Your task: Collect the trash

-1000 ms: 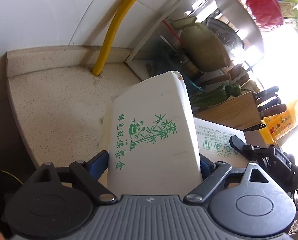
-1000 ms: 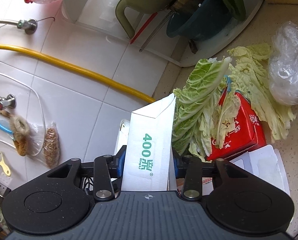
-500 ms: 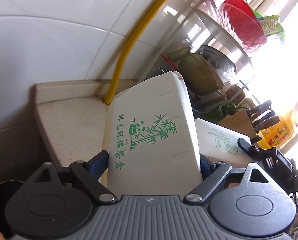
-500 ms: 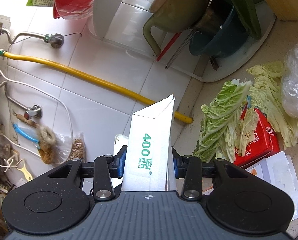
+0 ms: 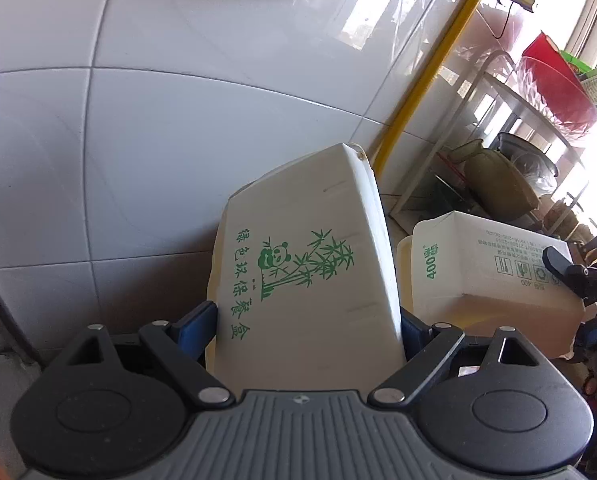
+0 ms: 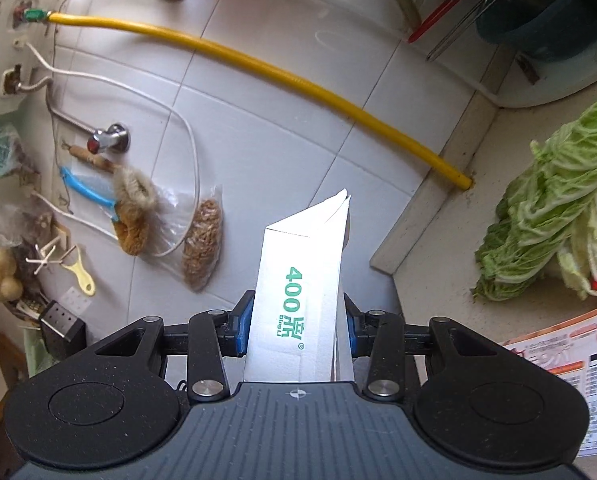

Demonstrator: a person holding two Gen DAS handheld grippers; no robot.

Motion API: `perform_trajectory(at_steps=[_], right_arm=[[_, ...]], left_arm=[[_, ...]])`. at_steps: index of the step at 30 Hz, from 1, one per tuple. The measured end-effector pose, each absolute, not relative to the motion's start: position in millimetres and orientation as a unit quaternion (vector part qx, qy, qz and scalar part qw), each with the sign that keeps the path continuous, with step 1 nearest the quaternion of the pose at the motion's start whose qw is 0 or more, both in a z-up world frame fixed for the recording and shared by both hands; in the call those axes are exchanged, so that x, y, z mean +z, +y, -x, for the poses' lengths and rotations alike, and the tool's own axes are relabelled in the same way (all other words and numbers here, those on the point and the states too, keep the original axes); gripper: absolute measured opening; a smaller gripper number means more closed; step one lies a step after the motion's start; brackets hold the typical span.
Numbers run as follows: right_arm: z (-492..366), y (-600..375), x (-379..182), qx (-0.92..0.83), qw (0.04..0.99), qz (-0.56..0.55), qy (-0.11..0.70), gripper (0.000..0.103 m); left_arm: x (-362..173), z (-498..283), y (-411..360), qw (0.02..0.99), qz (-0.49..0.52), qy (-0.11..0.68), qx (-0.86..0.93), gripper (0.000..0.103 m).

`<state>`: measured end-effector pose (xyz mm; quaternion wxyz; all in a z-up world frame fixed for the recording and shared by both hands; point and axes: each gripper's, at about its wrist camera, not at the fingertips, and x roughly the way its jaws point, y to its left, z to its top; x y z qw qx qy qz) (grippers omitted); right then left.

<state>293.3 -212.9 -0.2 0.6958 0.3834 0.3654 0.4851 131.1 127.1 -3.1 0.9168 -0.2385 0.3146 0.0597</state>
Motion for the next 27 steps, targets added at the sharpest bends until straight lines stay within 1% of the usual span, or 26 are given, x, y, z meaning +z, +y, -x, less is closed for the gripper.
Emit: perform_trajectory(at_steps=[6,16,27], right_arm=[[-276.8,-170.9,5.5,0.505,0.691,-0.351,0.380,0.049],[-241.4,-125.6,14.1,0.509,0.706,-0.308,0.385,0.049],[-214.4,-100.4,37.3,0.504,0.741,-0.269,0.353,0.049]], left_arm=[[-8.0,-108.8,145.2,0.916,0.232,0.317,0.085,0.087],[-8.5,-86.0,158.6,0.924,0.186,0.316,0.112,0.087],[3.2,-70.8,172.1,0.932,0.135,0.302,0.151,0.088]])
